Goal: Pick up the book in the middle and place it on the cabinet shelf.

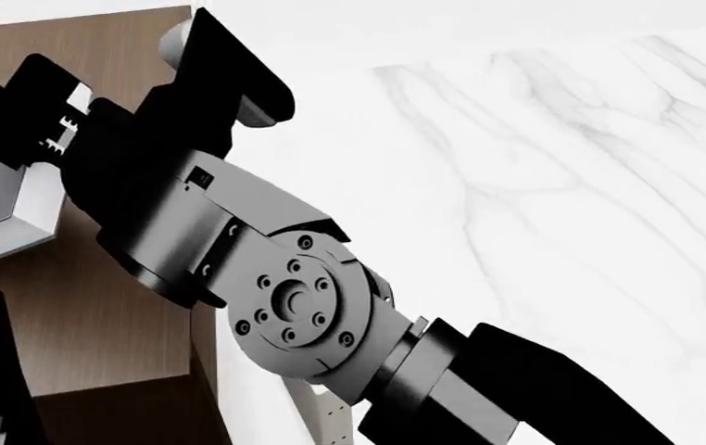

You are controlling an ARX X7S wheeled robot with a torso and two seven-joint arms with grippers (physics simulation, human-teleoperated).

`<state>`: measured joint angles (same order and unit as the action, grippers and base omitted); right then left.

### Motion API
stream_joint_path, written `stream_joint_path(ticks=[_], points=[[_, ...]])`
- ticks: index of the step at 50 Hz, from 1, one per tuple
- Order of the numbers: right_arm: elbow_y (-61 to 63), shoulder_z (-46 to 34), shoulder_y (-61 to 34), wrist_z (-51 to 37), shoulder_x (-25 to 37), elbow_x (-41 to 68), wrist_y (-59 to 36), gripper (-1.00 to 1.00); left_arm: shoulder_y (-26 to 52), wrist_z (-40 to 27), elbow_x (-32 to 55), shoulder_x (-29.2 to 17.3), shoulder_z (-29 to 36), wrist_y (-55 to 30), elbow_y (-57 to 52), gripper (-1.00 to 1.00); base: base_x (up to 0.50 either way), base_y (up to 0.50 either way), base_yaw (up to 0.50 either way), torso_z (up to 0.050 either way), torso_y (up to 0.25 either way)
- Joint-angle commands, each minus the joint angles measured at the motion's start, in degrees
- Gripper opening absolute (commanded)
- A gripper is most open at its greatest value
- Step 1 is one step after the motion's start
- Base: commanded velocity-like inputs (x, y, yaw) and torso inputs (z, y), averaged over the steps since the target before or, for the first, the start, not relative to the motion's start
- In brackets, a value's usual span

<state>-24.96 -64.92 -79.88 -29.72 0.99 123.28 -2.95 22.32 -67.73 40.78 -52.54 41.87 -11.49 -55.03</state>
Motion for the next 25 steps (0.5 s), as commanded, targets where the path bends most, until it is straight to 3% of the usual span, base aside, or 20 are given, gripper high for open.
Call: stream_joint_path(ticks=[1,5,6,25], points=[[-0.8,-1.3,-0.4,1.1,0.3,-1.9,0.6,-1.00,0.0,0.1,-0.1,0.0,0.1,0.3,0.3,1.00,0.00,0.00,0.00,0.000,0.000],[-1.0,-1.8,-0.7,1.3,0.4,-2.4,1.1,-1.00,0.1,0.1,-0.1,-0.1,0.2,0.2,0.2,1.00,0.00,0.00,0.00,0.000,0.000],[-0.8,-1.9,-0.7,1.3,0.5,-2.4,1.2,1.00,-0.1,0.1,-0.2,-0.1,0.2,0.4,0.3,1.00,0.00,0.00,0.00,0.000,0.000],[-0.8,-1.4,-1.0,0.8,2.6,-1.2,2.7,1.00,0.1,-0.1,-0.1,-0.2,0.5,0.2,0.2,1.00,0.00,0.00,0.00,0.000,0.001]])
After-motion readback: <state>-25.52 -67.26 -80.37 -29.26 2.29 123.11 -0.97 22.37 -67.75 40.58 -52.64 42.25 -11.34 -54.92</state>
